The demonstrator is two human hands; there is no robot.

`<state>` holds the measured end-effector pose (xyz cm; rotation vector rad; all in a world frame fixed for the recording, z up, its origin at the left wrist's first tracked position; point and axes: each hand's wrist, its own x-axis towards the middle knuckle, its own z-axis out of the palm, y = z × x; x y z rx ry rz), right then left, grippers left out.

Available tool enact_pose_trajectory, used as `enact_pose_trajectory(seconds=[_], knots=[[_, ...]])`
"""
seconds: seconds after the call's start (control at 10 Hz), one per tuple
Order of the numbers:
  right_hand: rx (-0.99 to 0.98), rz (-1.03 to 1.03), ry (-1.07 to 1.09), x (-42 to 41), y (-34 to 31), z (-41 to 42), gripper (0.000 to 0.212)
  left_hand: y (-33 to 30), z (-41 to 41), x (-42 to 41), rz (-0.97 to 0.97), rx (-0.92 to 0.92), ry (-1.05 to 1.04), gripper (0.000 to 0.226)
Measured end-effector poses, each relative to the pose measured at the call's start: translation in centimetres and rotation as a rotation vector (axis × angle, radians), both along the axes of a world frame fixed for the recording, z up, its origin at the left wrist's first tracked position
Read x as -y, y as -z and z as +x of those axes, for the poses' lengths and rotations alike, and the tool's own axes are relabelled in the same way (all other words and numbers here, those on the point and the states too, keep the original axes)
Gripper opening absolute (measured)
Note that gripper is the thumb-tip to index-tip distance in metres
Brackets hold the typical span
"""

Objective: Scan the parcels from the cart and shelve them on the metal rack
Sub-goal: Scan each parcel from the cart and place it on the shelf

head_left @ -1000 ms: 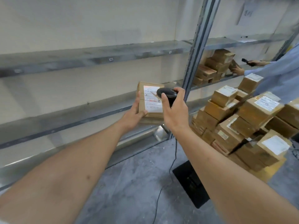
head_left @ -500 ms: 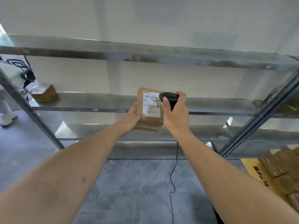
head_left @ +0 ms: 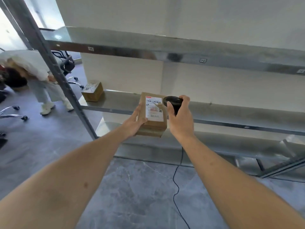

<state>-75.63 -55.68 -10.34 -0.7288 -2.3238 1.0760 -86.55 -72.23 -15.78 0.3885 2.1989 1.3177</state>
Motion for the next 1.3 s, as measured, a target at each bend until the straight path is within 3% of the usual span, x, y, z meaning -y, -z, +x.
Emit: enact_pose_trajectory(seconds=[0.3,0.7,1.0,1.2,1.3], knots=[[0.051,-0.038,-0.113,4.8,2.9,-12.4,0.046,2.6,-10.4,5.8,0.097,0.164,-0.105,0.074],[0.148,-0.106,-0.205,6.6,9.6,-28.6,0.046,8.3,-23.7,8.2,0.094,0.233,-0.236,0.079],[0.203,-0.081,-0.156,8.5,11.7,-34.6,0.046,10.3,-30.8,9.9,0.027,0.19,-0.294,0.076],[0.215,-0.101,-0.077,9.3,12.4,-36.0,0.046,9.8,-33.0,10.3,-0.128,0.005,-0.257,0.069],[0.213,-0.093,-0.046,9.5,12.4,-36.2,0.046,9.7,-33.6,10.3,-0.301,-0.278,-0.145,0.069]])
